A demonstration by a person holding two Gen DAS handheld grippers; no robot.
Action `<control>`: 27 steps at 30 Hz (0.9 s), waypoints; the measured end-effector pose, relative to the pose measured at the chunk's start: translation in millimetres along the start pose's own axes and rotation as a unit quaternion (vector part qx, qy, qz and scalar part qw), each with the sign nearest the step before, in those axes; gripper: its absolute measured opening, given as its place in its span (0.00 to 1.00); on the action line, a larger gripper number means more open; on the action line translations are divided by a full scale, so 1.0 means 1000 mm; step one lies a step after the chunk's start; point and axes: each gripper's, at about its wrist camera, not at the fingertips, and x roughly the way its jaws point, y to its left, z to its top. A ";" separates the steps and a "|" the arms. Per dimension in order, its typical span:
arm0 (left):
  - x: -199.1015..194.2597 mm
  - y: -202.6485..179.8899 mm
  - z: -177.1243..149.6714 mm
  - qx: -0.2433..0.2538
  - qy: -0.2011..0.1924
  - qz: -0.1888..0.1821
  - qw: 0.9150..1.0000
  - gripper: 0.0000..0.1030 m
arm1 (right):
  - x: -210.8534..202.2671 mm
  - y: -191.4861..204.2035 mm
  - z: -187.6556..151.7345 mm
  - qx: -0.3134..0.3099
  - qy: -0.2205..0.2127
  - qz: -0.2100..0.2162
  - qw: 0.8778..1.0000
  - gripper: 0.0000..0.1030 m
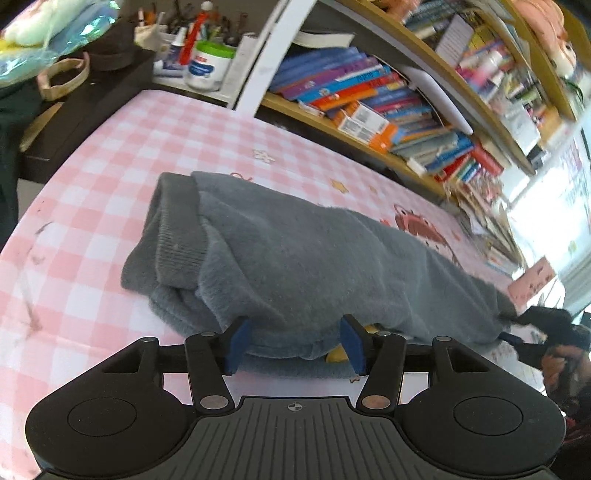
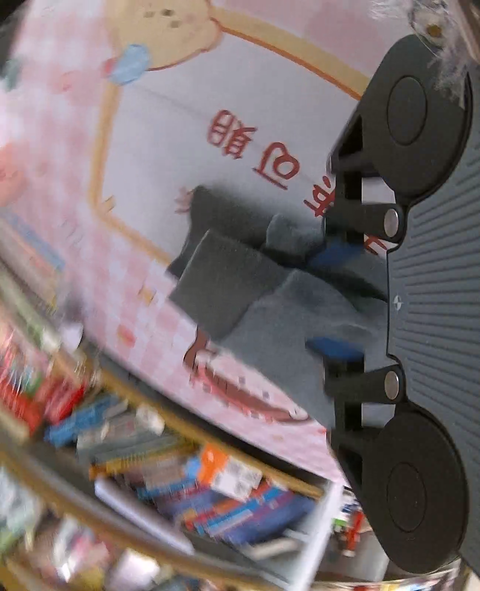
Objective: Fold clothes
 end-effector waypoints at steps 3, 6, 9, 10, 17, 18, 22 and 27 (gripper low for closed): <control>-0.006 0.005 -0.001 -0.015 -0.009 0.003 1.000 0.52 | -0.003 0.024 0.011 -0.028 -0.002 0.006 1.000 0.06; -0.010 0.012 -0.003 -0.037 -0.015 0.022 0.999 0.52 | -0.037 0.055 0.013 -0.095 -0.050 0.056 0.993 0.06; -0.014 0.023 -0.005 -0.069 -0.022 0.039 0.997 0.52 | -0.070 0.068 0.013 -0.135 -0.099 0.077 0.983 0.06; -0.015 0.027 -0.006 -0.082 -0.025 0.038 0.996 0.52 | -0.066 0.061 0.013 -0.128 -0.093 0.049 0.986 0.06; -0.010 0.051 0.001 -0.189 -0.053 -0.012 0.980 0.52 | -0.008 0.001 -0.008 -0.078 -0.019 -0.068 0.994 0.10; -0.007 0.054 0.003 -0.205 -0.057 -0.016 0.977 0.51 | -0.007 -0.001 -0.009 -0.070 -0.024 -0.065 0.995 0.10; 0.009 0.060 0.017 -0.247 -0.054 -0.017 0.967 0.15 | -0.005 0.001 -0.007 -0.076 -0.029 -0.068 0.994 0.11; -0.007 0.049 0.044 -0.217 -0.130 -0.062 0.966 0.07 | -0.004 -0.001 -0.007 -0.080 -0.031 -0.070 0.994 0.11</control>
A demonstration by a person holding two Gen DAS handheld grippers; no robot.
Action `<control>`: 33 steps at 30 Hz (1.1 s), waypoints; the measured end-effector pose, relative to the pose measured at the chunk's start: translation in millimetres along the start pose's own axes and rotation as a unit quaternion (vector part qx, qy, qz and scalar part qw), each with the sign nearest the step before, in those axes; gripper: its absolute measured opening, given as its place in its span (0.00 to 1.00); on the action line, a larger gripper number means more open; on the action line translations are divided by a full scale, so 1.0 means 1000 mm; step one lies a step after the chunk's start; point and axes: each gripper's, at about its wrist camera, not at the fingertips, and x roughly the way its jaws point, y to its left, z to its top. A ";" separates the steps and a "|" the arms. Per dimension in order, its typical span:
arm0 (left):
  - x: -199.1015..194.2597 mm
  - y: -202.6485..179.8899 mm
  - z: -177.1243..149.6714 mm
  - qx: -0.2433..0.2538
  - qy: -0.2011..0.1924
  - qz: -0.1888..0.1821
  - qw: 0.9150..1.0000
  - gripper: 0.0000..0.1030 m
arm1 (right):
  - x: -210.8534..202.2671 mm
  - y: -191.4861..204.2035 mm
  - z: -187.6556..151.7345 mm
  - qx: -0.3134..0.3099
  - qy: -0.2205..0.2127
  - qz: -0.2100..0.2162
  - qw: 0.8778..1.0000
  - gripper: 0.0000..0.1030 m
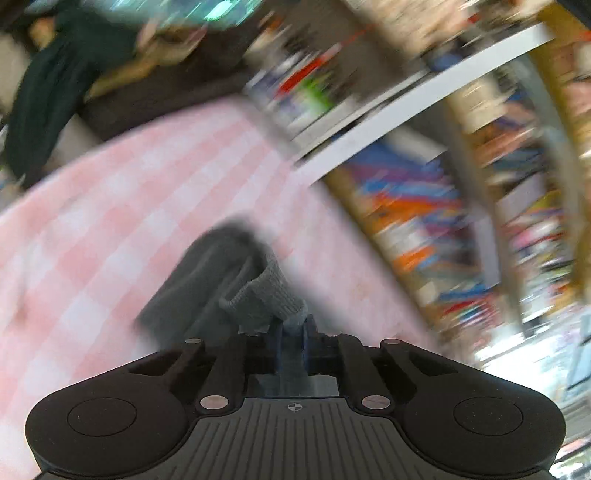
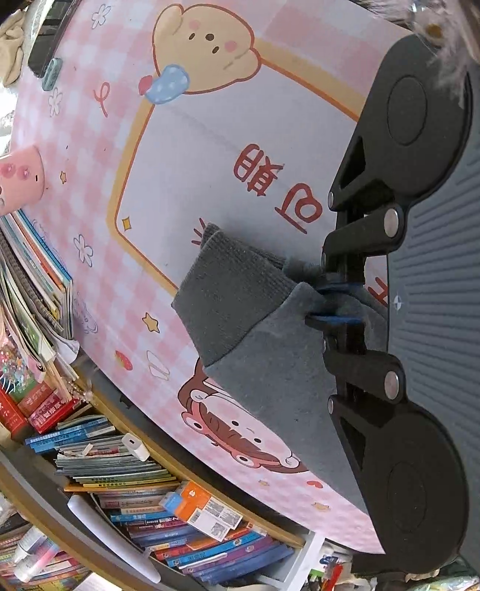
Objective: Fold clothes
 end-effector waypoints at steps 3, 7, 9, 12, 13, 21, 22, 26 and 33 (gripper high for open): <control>-0.031 -0.021 0.007 0.062 -0.056 -0.069 0.994 0.07 | 0.000 0.002 -0.005 -0.010 -0.006 -0.004 1.000 0.11; -0.039 0.012 -0.005 0.045 -0.021 0.001 0.999 0.07 | -0.004 0.001 -0.012 -0.012 -0.014 -0.004 1.000 0.11; -0.027 0.037 -0.018 0.024 0.024 0.048 0.998 0.07 | -0.005 0.000 -0.014 -0.009 -0.018 -0.001 1.000 0.11; -0.010 0.065 -0.038 0.003 0.079 0.094 0.992 0.08 | -0.005 0.000 -0.012 -0.004 -0.016 -0.001 1.000 0.16; -0.010 0.065 -0.038 -0.003 0.074 0.092 0.993 0.08 | -0.006 0.002 -0.010 -0.004 -0.017 -0.004 1.000 0.19; -0.005 0.069 -0.032 -0.015 0.074 0.085 0.994 0.12 | -0.008 0.007 0.001 0.002 -0.037 -0.023 0.999 0.21; -0.005 0.069 -0.031 -0.014 0.074 0.085 0.994 0.12 | -0.009 0.008 0.003 -0.002 -0.036 -0.023 0.999 0.14; -0.008 0.068 -0.027 -0.002 0.074 0.082 0.994 0.12 | -0.039 0.028 0.001 -0.052 -0.092 0.007 0.994 0.11; -0.007 0.067 -0.026 0.000 0.081 0.085 0.993 0.12 | -0.010 0.009 -0.005 -0.036 -0.049 -0.039 0.997 0.13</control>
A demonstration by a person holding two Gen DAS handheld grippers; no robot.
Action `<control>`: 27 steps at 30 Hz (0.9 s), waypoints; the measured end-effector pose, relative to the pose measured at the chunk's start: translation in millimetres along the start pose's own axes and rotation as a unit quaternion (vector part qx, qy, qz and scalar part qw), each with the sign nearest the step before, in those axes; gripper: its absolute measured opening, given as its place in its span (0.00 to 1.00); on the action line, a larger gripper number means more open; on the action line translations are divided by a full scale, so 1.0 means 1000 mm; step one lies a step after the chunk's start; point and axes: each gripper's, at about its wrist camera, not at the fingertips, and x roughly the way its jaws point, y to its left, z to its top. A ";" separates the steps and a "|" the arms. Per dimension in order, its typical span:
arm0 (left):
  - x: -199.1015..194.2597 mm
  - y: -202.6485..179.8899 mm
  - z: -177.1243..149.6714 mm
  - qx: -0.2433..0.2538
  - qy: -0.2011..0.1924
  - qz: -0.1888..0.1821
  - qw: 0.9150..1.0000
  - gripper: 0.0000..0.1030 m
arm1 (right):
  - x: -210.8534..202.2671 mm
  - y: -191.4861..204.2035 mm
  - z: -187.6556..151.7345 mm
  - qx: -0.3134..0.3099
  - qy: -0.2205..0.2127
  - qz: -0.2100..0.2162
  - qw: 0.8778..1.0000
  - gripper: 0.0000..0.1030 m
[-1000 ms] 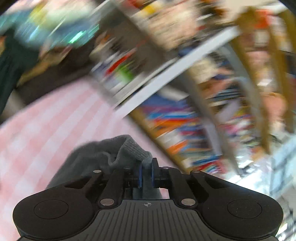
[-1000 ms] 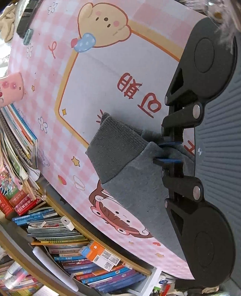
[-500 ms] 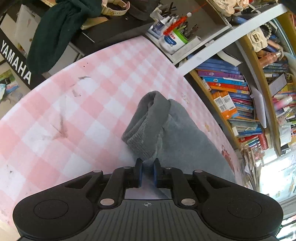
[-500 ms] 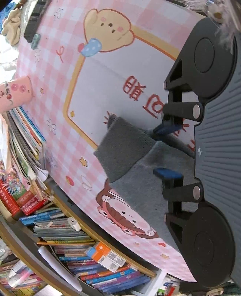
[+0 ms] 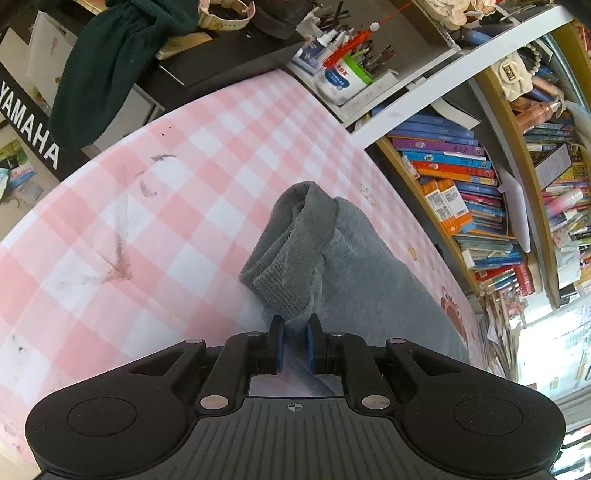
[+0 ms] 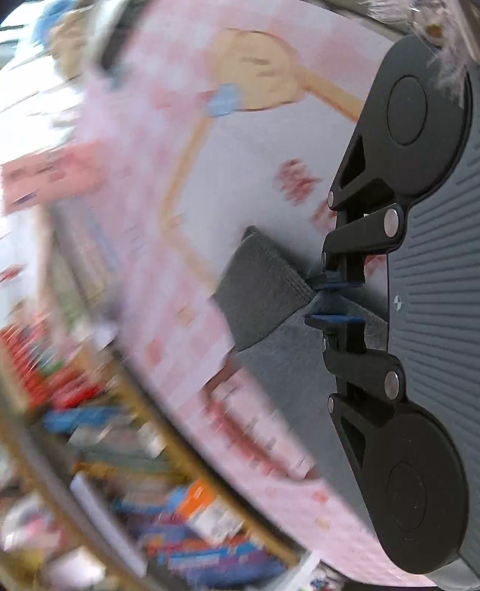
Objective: Fold clothes
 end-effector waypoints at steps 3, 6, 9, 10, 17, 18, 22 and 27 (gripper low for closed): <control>-0.002 -0.002 0.001 0.002 0.002 0.003 1.000 0.16 | -0.001 -0.002 -0.004 0.014 -0.006 0.005 1.000 0.27; -0.007 -0.001 0.000 -0.001 0.005 0.013 1.000 0.27 | -0.010 0.003 -0.008 0.007 -0.015 -0.008 1.000 0.38; -0.010 0.006 -0.003 -0.015 0.008 0.020 1.000 0.35 | -0.017 0.008 -0.014 0.001 -0.012 -0.037 0.999 0.46; -0.011 0.009 -0.004 -0.023 0.008 0.018 1.000 0.36 | -0.020 0.013 -0.019 -0.009 -0.010 -0.045 0.999 0.46; -0.004 0.008 -0.002 -0.041 0.008 0.013 0.999 0.38 | -0.037 0.071 -0.053 -0.160 -0.045 -0.043 0.985 0.58; -0.003 0.008 -0.002 -0.046 0.007 0.011 0.999 0.38 | -0.039 0.082 -0.059 -0.189 -0.051 -0.032 0.980 0.60; 0.000 0.010 0.000 -0.064 0.003 0.004 0.998 0.38 | -0.043 0.127 -0.082 -0.303 -0.054 0.027 0.951 0.66; 0.004 0.011 0.001 -0.079 0.000 -0.004 0.997 0.38 | -0.031 0.176 -0.113 -0.416 0.000 0.114 0.902 0.72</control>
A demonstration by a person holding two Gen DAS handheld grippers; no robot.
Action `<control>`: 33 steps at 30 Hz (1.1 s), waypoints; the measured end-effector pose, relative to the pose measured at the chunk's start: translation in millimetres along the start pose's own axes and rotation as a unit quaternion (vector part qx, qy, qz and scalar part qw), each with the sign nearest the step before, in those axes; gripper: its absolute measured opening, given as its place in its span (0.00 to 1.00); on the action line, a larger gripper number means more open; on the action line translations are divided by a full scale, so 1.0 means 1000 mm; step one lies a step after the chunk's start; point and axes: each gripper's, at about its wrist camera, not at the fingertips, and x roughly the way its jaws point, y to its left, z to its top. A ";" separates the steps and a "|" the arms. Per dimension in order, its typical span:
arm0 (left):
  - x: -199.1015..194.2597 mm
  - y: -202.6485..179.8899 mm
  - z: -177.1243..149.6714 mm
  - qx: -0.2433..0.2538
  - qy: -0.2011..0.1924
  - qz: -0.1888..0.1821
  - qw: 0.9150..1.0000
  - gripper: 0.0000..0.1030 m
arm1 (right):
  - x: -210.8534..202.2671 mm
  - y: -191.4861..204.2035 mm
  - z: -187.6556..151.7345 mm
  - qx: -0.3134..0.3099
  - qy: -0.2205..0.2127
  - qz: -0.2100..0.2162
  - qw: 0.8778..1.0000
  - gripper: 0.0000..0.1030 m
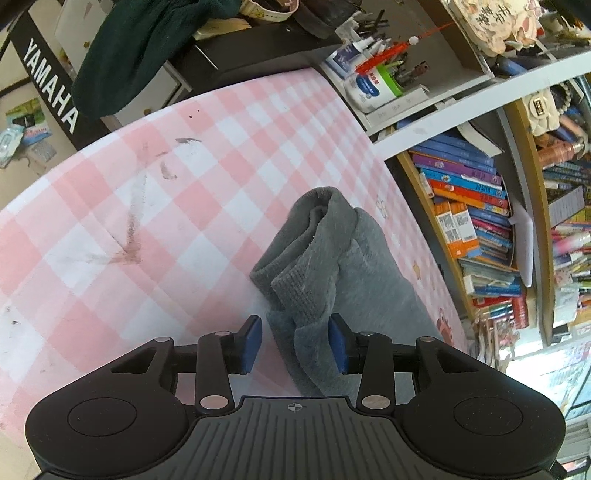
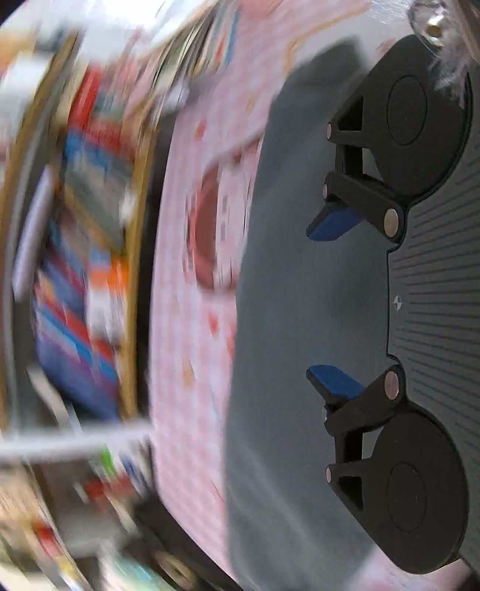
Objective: Fold clothes
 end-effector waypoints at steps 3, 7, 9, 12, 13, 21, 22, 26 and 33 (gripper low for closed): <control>0.001 0.003 0.000 -0.011 -0.004 -0.008 1.000 0.38 | 0.016 0.027 0.009 -0.048 0.022 0.041 0.998 0.72; 0.004 0.004 0.000 -0.016 -0.009 -0.013 1.000 0.38 | 0.031 0.053 0.021 -0.073 0.034 0.069 0.994 0.72; 0.004 0.003 -0.001 -0.015 -0.013 -0.013 1.000 0.38 | 0.038 0.064 0.029 -0.066 0.032 0.067 0.995 0.72; 0.005 0.003 -0.002 -0.020 -0.019 -0.015 1.000 0.38 | 0.046 0.077 0.041 -0.049 0.019 0.060 0.997 0.72; 0.005 0.004 -0.003 -0.024 -0.020 -0.016 0.999 0.38 | 0.049 0.082 0.042 -0.050 0.020 0.059 0.997 0.72; 0.007 0.004 -0.005 -0.054 -0.033 -0.017 0.998 0.38 | 0.056 0.115 0.011 -0.156 0.064 0.053 0.984 0.72; 0.007 0.004 -0.005 -0.055 -0.035 -0.016 0.998 0.38 | 0.055 0.114 0.011 -0.156 0.069 0.053 0.984 0.72; 0.007 0.003 -0.006 -0.059 -0.038 -0.012 0.997 0.33 | 0.045 0.111 0.004 -0.162 0.079 0.056 0.982 0.72; 0.017 -0.003 -0.001 -0.086 -0.027 -0.011 0.996 0.26 | 0.044 0.107 -0.001 -0.145 0.086 0.066 0.983 0.74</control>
